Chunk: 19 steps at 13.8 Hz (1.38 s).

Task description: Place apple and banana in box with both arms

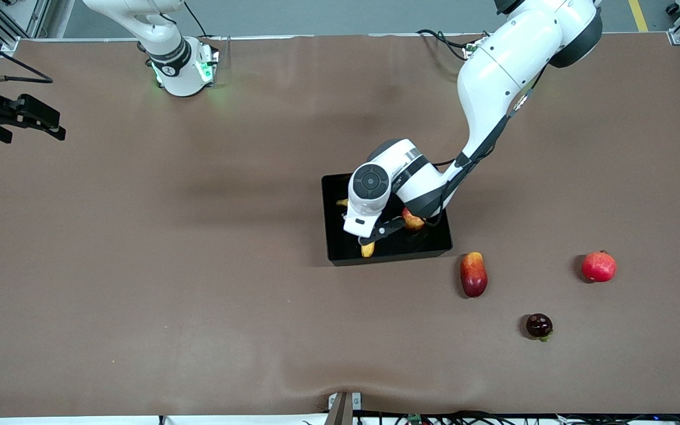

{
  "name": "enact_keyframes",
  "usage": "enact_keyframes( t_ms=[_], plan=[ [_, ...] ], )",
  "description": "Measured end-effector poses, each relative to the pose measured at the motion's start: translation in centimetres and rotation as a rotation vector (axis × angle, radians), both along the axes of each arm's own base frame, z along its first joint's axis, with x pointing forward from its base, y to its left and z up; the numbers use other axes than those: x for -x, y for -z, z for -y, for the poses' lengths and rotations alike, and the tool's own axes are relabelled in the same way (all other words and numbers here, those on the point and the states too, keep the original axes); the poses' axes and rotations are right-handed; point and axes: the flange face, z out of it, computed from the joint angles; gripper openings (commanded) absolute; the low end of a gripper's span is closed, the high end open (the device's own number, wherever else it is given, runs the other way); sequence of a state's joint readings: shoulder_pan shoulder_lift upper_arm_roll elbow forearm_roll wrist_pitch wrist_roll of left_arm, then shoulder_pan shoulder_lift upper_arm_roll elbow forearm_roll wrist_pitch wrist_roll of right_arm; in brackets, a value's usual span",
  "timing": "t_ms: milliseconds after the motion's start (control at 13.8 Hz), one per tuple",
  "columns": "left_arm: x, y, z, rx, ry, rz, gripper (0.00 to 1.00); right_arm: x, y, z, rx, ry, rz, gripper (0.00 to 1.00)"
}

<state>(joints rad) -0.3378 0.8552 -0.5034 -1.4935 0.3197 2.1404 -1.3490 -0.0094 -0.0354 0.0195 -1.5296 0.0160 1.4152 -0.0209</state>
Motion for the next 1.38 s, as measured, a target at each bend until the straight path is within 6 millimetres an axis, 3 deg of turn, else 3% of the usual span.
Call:
enact_keyframes(
  t_ms=[145, 218, 363, 580, 725, 943, 1161, 1378],
  plan=[
    [-1.3, -1.3, -0.1, 0.012, -0.002, 0.045, 1.0, 0.0, 0.0, -0.1, 0.001, 0.006, 0.0, 1.0],
    [-2.7, -3.0, -0.5, 0.024, -0.015, 0.078, 1.0, 0.0, 0.0, -0.1, 0.001, 0.008, -0.001, 1.0],
    [-6.0, -8.4, -3.1, 0.027, -0.052, 0.141, 1.0, 0.0, 0.0, 0.0, 0.001, 0.009, -0.001, 1.0],
    [-10.3, -19.2, -11.1, -0.014, -0.047, 0.233, 1.0, 0.0, 0.0, 0.0, 0.001, 0.009, -0.001, 1.0],
    [-11.7, -24.5, -16.9, -0.057, 0.002, 0.259, 1.0, 0.0, 0.0, 0.0, 0.001, 0.01, -0.001, 1.0],
    [-12.4, -28.6, -24.0, -0.118, 0.081, 0.239, 1.0, 0.0, 0.0, 0.0, 0.001, 0.01, -0.001, 1.0],
    [-12.0, -31.6, -27.6, -0.113, 0.158, 0.216, 1.0, 0.0, 0.0, 0.0, 0.001, 0.01, -0.002, 1.0],
    [-10.2, -35.2, -31.2, -0.098, 0.246, 0.147, 1.0, 0.0, 0.0, 0.0, 0.001, 0.01, -0.003, 1.0]
  ],
)
